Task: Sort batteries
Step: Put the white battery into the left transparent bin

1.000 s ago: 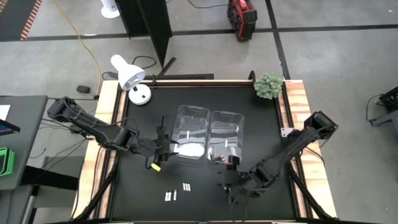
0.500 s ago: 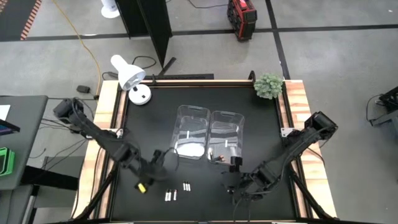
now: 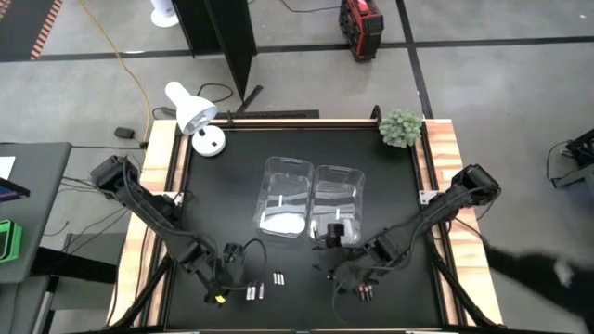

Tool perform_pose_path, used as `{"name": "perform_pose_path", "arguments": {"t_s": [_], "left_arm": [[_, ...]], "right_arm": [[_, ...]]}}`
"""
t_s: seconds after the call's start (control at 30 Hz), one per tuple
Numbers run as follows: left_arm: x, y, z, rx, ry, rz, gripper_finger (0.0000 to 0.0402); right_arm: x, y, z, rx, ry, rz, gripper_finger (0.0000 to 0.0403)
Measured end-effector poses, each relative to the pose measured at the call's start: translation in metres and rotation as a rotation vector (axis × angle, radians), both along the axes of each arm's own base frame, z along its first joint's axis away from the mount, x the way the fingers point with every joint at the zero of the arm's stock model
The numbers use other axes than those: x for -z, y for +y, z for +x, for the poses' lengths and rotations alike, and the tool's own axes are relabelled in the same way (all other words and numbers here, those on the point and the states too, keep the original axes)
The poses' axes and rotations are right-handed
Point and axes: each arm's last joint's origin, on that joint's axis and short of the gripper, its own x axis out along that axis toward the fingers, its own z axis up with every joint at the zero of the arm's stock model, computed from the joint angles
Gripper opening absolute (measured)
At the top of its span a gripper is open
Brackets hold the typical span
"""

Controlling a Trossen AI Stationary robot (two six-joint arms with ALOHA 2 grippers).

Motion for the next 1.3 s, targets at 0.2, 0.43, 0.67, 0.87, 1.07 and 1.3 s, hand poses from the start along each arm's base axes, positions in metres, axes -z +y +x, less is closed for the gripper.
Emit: {"name": "perform_pose_path", "arguments": {"t_s": [0.2,0.43,0.67,0.87,1.07,1.3], "left_arm": [[0.017,-0.015,0.004,0.012,-0.006,-0.004,0.0181],[0.018,-0.015,0.006,-0.003,-0.055,0.039,0.0181],[0.015,-0.01,0.013,0.162,-0.167,0.244,0.0181],[0.007,-0.01,0.021,0.301,-0.229,0.335,0.0181],[-0.001,-0.006,0.031,0.473,-0.291,0.443,0.0181],[-0.004,-0.001,0.043,0.566,-0.37,0.503,0.0181]], "right_arm": [[0.001,0.002,0.002,-0.011,-0.009,-0.006,0.0223],[0.005,0.005,0.01,-0.033,-0.049,-0.019,0.0223],[0.004,-0.001,0.02,-0.058,-0.088,-0.053,0.0223],[0.0,-0.004,0.026,-0.137,-0.117,-0.071,0.0223],[0.0,-0.011,0.03,-0.129,-0.113,-0.087,0.0223],[0.0,-0.018,0.033,-0.112,-0.111,-0.092,0.0223]]}}
